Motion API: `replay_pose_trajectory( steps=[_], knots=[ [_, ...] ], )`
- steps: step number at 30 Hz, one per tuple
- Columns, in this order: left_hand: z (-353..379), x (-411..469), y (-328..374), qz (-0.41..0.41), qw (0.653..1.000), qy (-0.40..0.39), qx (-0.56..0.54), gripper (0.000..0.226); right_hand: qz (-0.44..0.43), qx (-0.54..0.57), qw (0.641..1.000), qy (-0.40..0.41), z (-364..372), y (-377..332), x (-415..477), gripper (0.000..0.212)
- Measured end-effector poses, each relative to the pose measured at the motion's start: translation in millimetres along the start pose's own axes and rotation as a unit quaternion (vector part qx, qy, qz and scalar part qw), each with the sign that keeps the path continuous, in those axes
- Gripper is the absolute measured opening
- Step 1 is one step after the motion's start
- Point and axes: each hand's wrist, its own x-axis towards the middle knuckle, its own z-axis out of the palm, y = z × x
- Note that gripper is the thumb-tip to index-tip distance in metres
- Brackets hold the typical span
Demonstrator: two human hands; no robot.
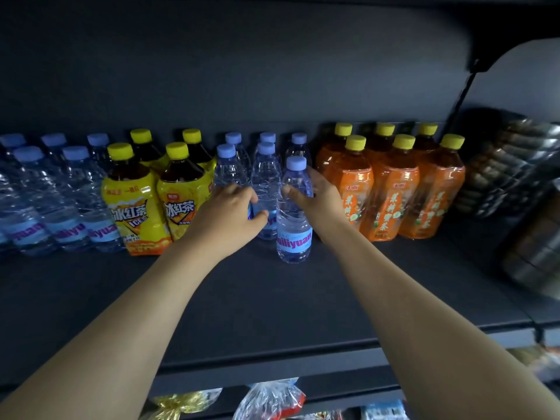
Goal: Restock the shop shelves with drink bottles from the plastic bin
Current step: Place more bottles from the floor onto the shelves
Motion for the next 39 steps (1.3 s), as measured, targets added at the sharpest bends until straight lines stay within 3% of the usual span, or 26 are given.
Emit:
replay_pose_trajectory(
  steps=[6, 9, 13, 22, 27, 39],
  knots=[
    [2, 2, -1, 0.002, 1.000, -0.001, 0.004, 0.038, 0.032, -0.001, 0.999, 0.010, 2, 8, -6, 0.055],
    [5, 3, -3, -0.001, 1.000, -0.006, 0.007, 0.038, 0.040, -0.047, 0.997, 0.037, 11, 15, -9, 0.079],
    [9, 1, -2, -0.005, 1.000, -0.018, 0.019, 0.038, 0.070, -0.081, 0.991, 0.081, 20, 24, -17, 0.087],
    [17, 3, -7, -0.005, 0.999, -0.025, 0.023, 0.040, 0.051, -0.074, 0.994, 0.067, 14, 29, -6, 0.055],
    [18, 6, -10, -0.003, 0.999, -0.028, 0.017, 0.040, 0.027, -0.142, 0.986, 0.086, 9, 30, 3, 0.053],
    [19, 11, -17, -0.008, 0.999, -0.033, 0.030, 0.040, 0.037, -0.178, 0.976, 0.119, 20, 28, 13, 0.052]
  ],
)
